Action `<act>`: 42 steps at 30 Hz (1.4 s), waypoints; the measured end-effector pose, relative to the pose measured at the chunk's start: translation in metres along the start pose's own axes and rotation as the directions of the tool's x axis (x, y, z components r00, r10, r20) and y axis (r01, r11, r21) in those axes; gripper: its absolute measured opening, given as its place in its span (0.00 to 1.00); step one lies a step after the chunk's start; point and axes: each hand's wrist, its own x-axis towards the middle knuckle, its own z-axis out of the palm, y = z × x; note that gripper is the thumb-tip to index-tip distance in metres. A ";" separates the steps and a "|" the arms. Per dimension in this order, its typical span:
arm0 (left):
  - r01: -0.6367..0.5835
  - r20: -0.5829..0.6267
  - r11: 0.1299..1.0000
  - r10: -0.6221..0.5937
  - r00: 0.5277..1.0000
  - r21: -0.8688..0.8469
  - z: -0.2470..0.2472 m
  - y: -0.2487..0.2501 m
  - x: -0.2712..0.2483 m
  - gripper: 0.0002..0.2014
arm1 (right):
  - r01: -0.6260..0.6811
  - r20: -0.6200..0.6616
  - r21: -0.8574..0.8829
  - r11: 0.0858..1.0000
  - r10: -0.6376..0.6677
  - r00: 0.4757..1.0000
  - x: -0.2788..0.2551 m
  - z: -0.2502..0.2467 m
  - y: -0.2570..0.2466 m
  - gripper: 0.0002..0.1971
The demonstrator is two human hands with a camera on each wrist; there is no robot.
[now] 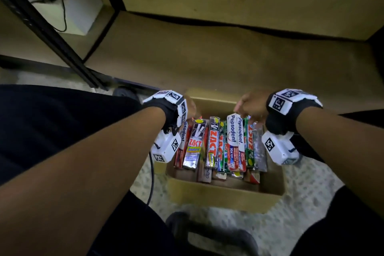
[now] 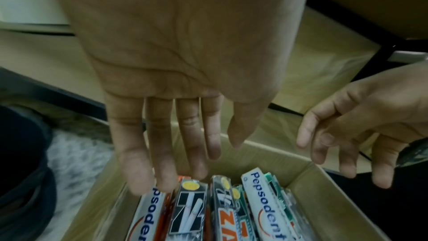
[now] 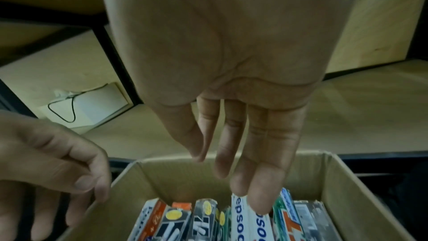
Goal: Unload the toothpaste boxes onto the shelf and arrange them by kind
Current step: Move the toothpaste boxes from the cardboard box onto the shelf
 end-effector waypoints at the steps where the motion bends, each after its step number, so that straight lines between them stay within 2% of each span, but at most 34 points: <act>1: -0.014 0.011 1.000 0.014 1.000 -0.024 0.005 -0.001 0.006 0.13 | -0.013 0.012 -0.025 1.000 0.013 1.000 0.005 0.004 0.003 0.10; 2: -0.041 0.008 0.998 0.042 0.999 -0.042 0.011 0.000 0.009 0.11 | -0.031 0.023 -0.058 0.998 0.032 0.999 0.011 0.008 0.005 0.10; 5: -0.100 -0.015 0.994 0.100 0.995 -0.032 0.027 -0.001 0.024 0.12 | -0.042 0.034 -0.210 0.977 0.050 0.998 0.028 0.018 0.011 0.15; 7: -0.127 -0.008 0.992 0.127 0.992 -0.015 0.032 -0.002 0.038 0.12 | -0.063 -0.004 -0.274 0.960 0.064 0.998 0.042 0.025 0.017 0.17; 9: -0.153 -0.010 0.988 0.153 0.988 -0.011 0.038 -0.004 0.052 0.11 | -0.096 -0.056 -0.292 0.952 0.083 0.995 0.055 0.032 0.025 0.17; 14: -0.155 -0.158 0.984 0.140 0.977 -0.084 0.059 -0.001 0.078 0.08 | -0.125 -0.129 -0.246 0.961 0.096 0.987 0.084 0.053 0.042 0.21; 18: -0.155 -0.125 0.986 0.146 0.981 -0.066 0.067 0.001 0.093 0.05 | -0.117 -0.107 -0.282 0.952 0.090 0.990 0.102 0.069 0.047 0.08; 20: -0.160 -0.146 0.984 0.147 0.978 -0.079 0.071 -0.002 0.099 0.06 | -0.137 -0.118 -0.266 0.954 0.109 0.987 0.103 0.075 0.045 0.14; 24: -0.129 -0.129 0.991 0.122 0.984 -0.046 0.079 -0.007 0.111 0.11 | -0.182 -0.135 -0.297 0.938 0.147 0.980 0.107 0.094 0.045 0.42; 26: -0.108 -0.147 0.993 0.100 0.984 -0.048 0.081 -0.008 0.114 0.13 | -0.199 -0.125 -0.300 0.933 0.168 0.978 0.108 0.105 0.046 0.52; 29: -0.090 -0.181 0.994 0.079 0.980 -0.053 0.088 -0.010 0.113 0.19 | -0.171 -0.150 -0.324 0.930 0.128 0.980 0.107 0.119 0.049 0.53; 31: -0.086 -0.149 0.994 0.076 0.986 -0.063 0.095 -0.012 0.110 0.24 | -0.128 -0.183 -0.342 0.931 0.068 0.981 0.103 0.126 0.051 0.51; 33: -0.088 -0.107 0.995 0.082 0.991 -0.055 0.103 -0.016 0.108 0.28 | -0.108 -0.186 -0.377 0.920 0.040 0.982 0.098 0.134 0.055 0.54; 37: -0.085 -0.127 0.996 0.082 0.989 -0.018 0.118 -0.022 0.108 0.36 | -0.122 -0.201 -0.360 0.925 0.051 0.978 0.095 0.139 0.059 0.59; 42: 0.032 -0.165 0.999 -0.029 0.986 0.014 0.136 -0.029 0.101 0.41 | -0.143 -0.246 -0.359 0.922 0.054 0.968 0.090 0.144 0.059 0.59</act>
